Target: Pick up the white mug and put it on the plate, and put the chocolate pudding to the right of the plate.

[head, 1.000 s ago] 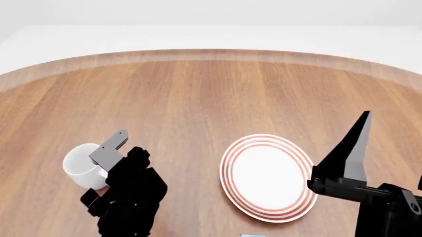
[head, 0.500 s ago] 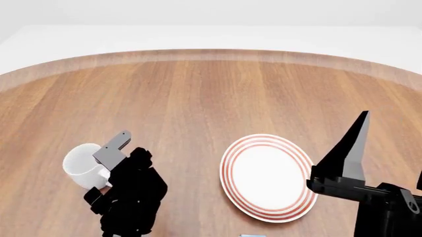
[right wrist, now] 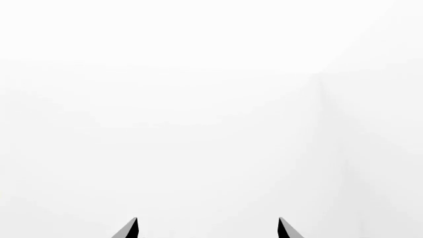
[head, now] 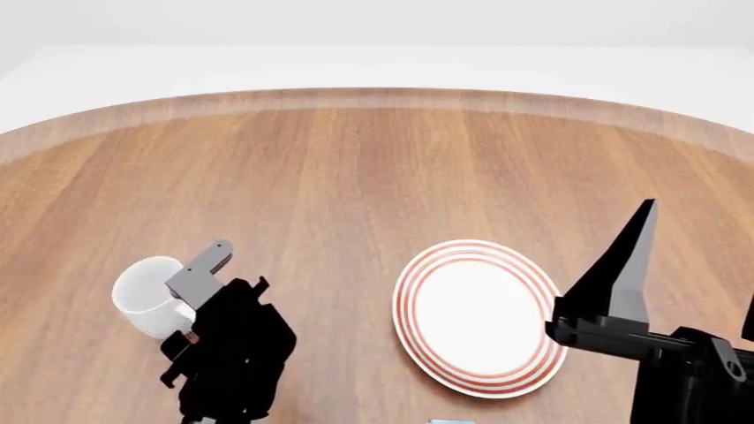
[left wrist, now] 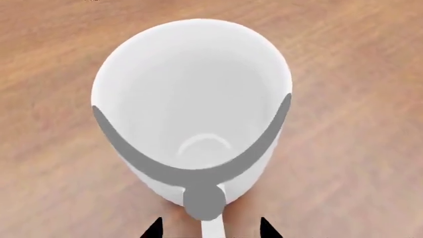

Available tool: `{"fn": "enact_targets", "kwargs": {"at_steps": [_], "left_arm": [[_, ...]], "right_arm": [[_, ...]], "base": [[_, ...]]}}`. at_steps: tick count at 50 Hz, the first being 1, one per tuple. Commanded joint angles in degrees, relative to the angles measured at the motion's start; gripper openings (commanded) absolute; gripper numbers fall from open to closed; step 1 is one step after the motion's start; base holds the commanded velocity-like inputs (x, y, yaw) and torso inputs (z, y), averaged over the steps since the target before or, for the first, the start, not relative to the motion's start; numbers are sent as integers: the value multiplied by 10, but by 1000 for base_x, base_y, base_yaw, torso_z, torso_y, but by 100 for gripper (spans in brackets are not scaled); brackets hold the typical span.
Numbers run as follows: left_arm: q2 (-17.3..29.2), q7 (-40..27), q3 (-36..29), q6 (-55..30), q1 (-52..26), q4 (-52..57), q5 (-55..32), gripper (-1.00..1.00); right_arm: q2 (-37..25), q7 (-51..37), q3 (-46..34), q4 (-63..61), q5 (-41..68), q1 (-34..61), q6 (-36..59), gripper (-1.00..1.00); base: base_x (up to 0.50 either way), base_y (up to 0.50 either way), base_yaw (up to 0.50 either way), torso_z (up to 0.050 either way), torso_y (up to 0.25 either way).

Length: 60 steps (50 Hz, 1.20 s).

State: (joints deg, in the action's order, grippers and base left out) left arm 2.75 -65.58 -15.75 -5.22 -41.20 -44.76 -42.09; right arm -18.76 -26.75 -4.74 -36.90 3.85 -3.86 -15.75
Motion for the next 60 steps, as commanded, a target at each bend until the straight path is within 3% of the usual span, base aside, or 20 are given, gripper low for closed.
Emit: {"fn": "enact_targets", "kwargs": {"at_steps": [1, 24, 28, 30, 31, 34, 38, 44, 50, 60], "left_arm": [[0, 2, -15, -5, -7, -13, -1, -100], [7, 2, -29, 0, -3, -4, -11, -100], [31, -29, -72, -23, 6, 86, 30, -100], [49, -4, -116, -56, -2, 153, 46, -100], [65, 62, -164, -105, -23, 199, 44, -100], [103, 77, -221, -192, -37, 324, 41, -100], [148, 128, -264, -275, -64, 459, 2, -100], [193, 172, -267, -353, -102, 590, -81, -100], [223, 220, -278, -430, -179, 633, -130, -100], [214, 352, -276, -461, -258, 549, -189, -100]], "right_arm": [[-1, -2, -3, 2, -1, 0, 0, 100], [-5, -4, -7, 16, 1, 2, -6, 100], [-5, -5, -8, 21, 1, 3, -8, 100], [-5, -5, -9, 21, 1, 3, -8, 100], [-6, -6, -7, 18, 1, 3, -6, 100], [-7, -8, -5, 11, 0, 3, -3, 100], [-9, -10, -1, 0, 1, 1, 2, 100], [-10, -11, -4, 0, -1, 2, 3, 100], [-11, -13, -3, -3, 1, 4, 8, 100], [-13, -14, -4, -5, 2, 4, 7, 100]], "base": [[0, 0, 0, 0, 0], [0, 0, 0, 0, 0], [0, 0, 0, 0, 0], [0, 0, 0, 0, 0], [0, 0, 0, 0, 0], [0, 0, 0, 0, 0], [0, 0, 0, 0, 0], [0, 0, 0, 0, 0], [0, 0, 0, 0, 0], [0, 0, 0, 0, 0]]}}
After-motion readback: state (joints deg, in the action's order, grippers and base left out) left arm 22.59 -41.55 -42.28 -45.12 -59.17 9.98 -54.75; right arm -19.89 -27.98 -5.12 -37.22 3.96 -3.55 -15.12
